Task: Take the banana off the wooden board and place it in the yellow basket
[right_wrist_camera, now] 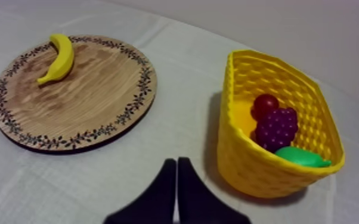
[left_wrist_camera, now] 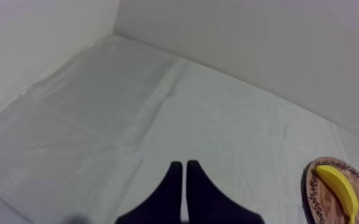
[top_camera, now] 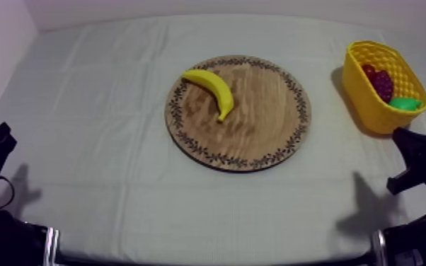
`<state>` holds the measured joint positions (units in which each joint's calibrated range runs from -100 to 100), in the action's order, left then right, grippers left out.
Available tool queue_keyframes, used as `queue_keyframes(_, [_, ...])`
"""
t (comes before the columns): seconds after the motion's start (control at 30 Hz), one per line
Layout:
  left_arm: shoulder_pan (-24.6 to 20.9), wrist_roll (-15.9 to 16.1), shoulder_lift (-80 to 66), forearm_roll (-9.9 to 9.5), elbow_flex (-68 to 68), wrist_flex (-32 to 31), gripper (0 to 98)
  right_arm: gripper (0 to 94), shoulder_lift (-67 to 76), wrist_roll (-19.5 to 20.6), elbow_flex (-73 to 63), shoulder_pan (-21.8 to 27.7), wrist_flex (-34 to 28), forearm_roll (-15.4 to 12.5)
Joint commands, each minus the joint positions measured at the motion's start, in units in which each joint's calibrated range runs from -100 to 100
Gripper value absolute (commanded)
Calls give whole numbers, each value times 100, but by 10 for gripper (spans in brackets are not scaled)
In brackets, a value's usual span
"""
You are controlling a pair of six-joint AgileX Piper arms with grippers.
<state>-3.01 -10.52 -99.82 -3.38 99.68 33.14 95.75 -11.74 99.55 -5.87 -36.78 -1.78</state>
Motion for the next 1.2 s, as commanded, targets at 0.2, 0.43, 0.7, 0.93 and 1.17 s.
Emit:
queue_keyframes(0.2, [1, -1, 0, 3, -1, 1, 1, 7, 1, -34, 1, -11, -7, 0])
queue_keyframes(0.43, [1, -1, 0, 3, -1, 1, 1, 6, 1, -85, 1, -22, -10, 0])
queue_keyframes(0.7, [1, -1, 0, 3, -1, 1, 1, 5, 1, -645, 1, -741, -81, 0])
queue_keyframes(0.93, [1, -1, 0, 3, -1, 1, 1, 7, -31, -713, -48, -1097, -33, -116])
queue_keyframes(1.17, [1, -1, 0, 3, -1, 1, 1, 7, -1022, -999, -655, -1162, 302, -113])
